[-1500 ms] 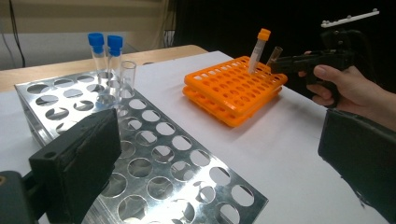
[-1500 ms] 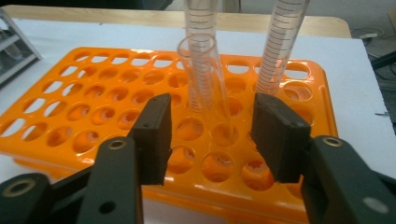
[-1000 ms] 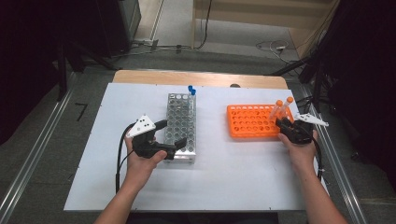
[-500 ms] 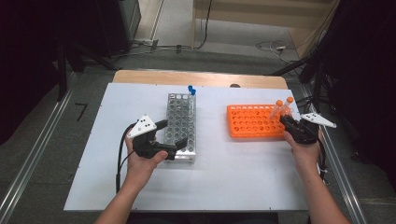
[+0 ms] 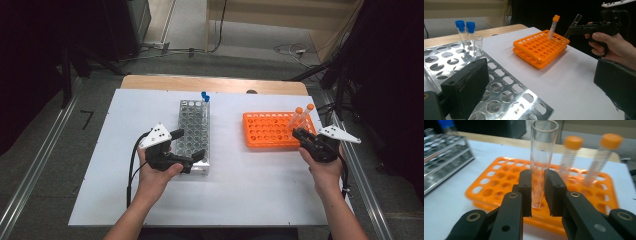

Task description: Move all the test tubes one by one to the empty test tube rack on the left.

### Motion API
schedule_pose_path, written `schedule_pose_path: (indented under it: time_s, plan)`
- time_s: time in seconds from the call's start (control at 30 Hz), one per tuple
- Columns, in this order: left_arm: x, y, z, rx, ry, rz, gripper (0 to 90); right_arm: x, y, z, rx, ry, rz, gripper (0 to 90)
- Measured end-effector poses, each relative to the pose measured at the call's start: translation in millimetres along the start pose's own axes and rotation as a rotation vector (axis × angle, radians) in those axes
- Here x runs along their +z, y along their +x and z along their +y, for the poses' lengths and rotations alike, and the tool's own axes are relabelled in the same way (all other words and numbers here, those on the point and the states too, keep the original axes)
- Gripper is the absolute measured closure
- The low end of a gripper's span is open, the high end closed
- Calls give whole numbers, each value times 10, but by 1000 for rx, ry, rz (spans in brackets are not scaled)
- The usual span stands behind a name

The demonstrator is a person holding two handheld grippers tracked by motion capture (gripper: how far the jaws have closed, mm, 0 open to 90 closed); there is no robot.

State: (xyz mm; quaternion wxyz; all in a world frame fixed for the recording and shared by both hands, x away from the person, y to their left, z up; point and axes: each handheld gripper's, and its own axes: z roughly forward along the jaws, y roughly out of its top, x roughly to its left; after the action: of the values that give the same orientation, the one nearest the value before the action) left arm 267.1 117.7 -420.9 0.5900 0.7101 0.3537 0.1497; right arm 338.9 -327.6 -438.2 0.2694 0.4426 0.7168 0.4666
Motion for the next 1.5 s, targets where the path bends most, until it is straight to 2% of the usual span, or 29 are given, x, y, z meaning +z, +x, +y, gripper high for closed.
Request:
schedule_pose_path:
  time_s: [0.17, 0.43, 0.63, 0.7, 0.8, 0.93, 1.13, 1.27, 1.5]
  plan:
    - [27, -45, 3, 5, 4, -21, 12, -20, 227, -28, -13, 6, 81, 741]
    - [103, -136, -8, 15, 22, -88, 23, -71, 586, 17, -34, 9, 212, 741]
    - [171, -231, -8, 23, 33, -124, 47, -73, 852, 8, -78, 32, 279, 741]
    - [200, -278, -3, 38, 40, -127, 67, -57, 937, -8, -93, 44, 297, 741]
    - [250, -345, 4, 53, 55, -125, 139, -41, 1065, -23, -114, 60, 325, 741]
    - [299, -408, 6, 60, 67, -140, 219, -35, 1225, -27, -142, 71, 361, 741]
    - [348, -484, 9, 84, 66, -173, 387, -26, 1425, -45, -190, 92, 403, 741]
    - [387, -539, 9, 109, 77, -185, 479, -27, 1523, -55, -208, 104, 428, 741]
    - [465, -639, 6, 151, 92, -201, 587, -53, 1688, -65, -235, 121, 469, 741]
